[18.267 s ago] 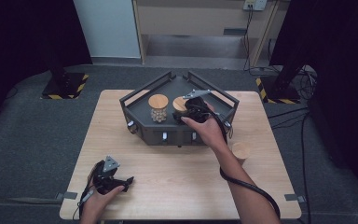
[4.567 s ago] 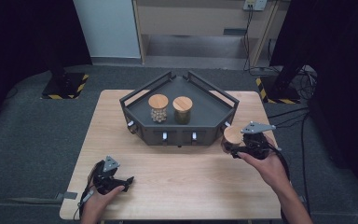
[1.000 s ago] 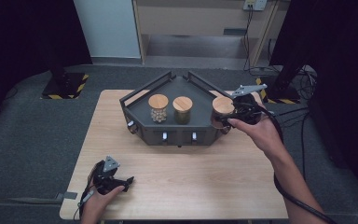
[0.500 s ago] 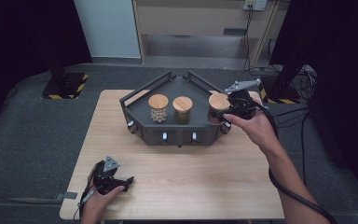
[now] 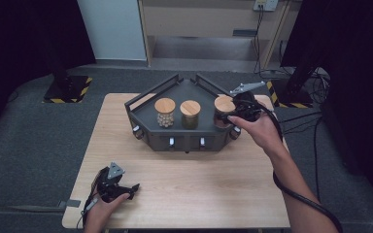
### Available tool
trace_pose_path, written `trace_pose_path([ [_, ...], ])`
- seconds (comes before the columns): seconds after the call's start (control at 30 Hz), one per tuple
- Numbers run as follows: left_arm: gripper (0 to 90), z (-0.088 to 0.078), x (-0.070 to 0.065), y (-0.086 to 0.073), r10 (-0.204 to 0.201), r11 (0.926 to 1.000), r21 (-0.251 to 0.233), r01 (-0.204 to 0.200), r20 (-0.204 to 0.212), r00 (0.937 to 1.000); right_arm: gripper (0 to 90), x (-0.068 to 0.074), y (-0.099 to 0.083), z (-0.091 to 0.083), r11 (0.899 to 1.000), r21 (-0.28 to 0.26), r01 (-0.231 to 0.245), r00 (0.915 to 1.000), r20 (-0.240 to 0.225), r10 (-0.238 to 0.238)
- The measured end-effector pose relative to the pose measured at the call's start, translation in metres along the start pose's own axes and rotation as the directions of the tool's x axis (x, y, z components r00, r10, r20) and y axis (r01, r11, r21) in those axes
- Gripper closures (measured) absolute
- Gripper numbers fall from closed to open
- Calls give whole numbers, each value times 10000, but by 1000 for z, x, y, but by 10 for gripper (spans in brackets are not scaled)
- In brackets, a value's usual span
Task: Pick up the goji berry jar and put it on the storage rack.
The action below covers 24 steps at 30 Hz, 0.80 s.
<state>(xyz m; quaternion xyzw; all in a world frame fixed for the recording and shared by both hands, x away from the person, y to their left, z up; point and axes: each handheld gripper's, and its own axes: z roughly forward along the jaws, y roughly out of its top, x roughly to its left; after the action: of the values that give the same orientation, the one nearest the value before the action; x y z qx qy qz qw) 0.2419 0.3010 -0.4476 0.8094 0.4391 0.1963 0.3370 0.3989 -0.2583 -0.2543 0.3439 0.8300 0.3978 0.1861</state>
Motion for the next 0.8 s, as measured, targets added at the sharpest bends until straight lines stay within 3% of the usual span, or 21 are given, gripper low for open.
trace_pose_path([
  [0.8,0,0,0,0,0,10000,-1,0,-3,10000,261,4,1,37,10000,93,33,9999,130,-34],
])
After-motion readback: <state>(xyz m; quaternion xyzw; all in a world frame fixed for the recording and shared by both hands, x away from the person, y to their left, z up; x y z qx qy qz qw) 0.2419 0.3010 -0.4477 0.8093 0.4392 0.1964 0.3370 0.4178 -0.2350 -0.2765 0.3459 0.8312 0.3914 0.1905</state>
